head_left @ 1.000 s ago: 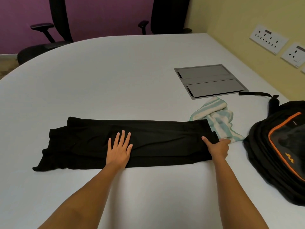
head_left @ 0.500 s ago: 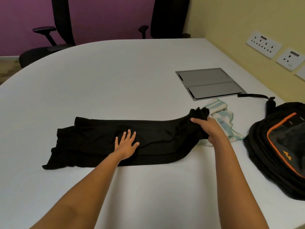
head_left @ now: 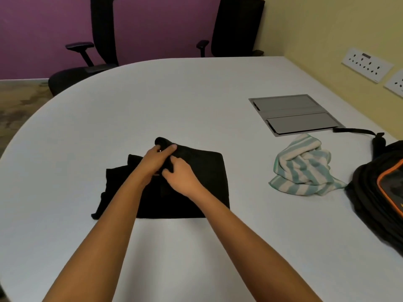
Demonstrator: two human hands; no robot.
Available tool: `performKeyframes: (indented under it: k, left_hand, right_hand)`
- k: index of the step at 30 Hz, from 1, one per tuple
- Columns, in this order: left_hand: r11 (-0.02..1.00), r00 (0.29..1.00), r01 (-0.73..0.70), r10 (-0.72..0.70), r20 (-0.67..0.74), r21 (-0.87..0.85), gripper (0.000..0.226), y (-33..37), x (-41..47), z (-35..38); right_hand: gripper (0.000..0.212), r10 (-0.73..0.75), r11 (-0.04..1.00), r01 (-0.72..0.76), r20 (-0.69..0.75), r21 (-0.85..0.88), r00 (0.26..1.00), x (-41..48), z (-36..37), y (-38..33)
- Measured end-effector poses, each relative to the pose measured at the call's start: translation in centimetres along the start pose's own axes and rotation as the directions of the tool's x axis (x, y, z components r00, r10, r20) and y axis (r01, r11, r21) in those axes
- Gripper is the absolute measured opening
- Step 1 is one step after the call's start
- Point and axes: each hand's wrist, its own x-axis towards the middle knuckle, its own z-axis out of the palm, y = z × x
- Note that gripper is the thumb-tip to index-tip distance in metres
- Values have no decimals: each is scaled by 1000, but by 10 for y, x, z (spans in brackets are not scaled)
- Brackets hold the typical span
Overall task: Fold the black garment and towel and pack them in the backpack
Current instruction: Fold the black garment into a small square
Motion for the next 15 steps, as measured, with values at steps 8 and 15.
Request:
performKeyframes:
  k: [8, 15]
  left_hand:
    - [945, 916, -174, 259, -306, 278, 46, -4, 6, -29]
    - [833, 928, -57, 248, -278, 550, 42, -43, 32, -24]
  right_hand:
    - [28, -38, 984, 45, -46, 173, 998, 24, 43, -13]
    - [49, 48, 996, -56, 129, 64, 991, 25, 33, 34]
